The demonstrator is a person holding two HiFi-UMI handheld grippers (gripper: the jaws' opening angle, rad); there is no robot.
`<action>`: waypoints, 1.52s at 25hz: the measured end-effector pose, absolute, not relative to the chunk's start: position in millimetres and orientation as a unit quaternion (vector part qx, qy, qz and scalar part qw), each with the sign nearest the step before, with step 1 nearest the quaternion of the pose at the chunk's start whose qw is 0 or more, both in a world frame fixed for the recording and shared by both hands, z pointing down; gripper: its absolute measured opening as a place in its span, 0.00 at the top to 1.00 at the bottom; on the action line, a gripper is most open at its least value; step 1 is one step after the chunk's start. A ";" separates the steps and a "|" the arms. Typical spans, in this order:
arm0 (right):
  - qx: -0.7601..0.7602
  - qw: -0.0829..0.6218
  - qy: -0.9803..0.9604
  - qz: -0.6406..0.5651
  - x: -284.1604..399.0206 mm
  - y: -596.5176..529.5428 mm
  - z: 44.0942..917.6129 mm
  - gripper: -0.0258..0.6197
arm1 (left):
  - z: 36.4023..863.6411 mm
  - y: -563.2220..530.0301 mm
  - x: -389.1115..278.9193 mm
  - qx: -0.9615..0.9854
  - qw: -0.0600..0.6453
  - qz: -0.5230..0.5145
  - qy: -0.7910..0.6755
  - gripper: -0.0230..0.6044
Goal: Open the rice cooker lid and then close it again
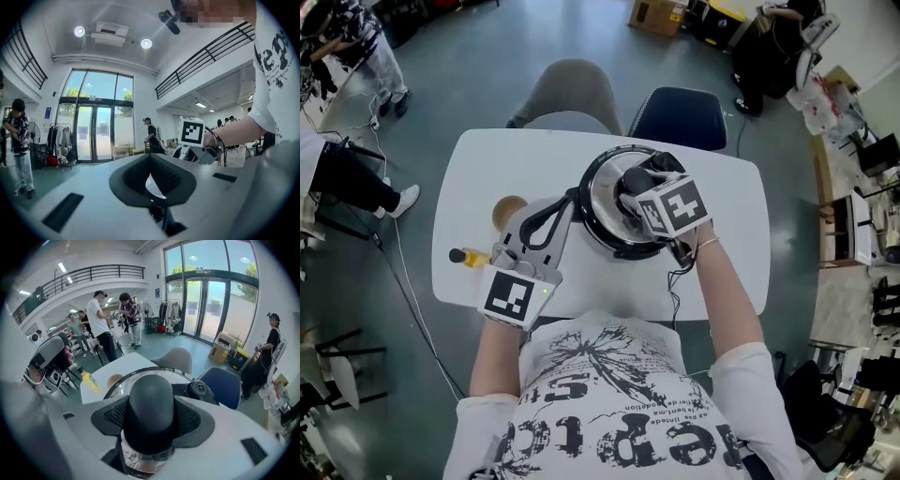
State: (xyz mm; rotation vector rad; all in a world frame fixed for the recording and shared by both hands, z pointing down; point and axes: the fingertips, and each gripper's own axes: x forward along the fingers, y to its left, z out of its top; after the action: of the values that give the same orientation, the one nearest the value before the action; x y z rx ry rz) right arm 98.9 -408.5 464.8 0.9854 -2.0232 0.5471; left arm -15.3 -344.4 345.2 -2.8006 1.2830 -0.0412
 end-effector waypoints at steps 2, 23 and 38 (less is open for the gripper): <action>0.397 0.400 -0.797 0.217 102.5 -411.4 468.1 0.50 | 347.2 -346.5 -15.9 -0.909 0.030 -0.013 0.414 0.94; 0.437 0.335 -0.817 0.169 113.5 -407.5 453.1 0.43 | 335.9 -323.2 6.8 -0.918 0.035 -0.005 0.396 0.94; 0.490 0.081 -0.868 0.003 145.4 -341.9 326.2 0.90 | 299.1 -292.9 23.7 -0.901 0.053 0.003 0.430 0.94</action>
State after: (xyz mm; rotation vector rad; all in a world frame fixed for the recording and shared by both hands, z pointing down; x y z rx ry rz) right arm 145.4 -341.9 326.2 1.4649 -2.5935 0.0100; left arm 23.7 -292.9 299.1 -2.7408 1.3062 0.0080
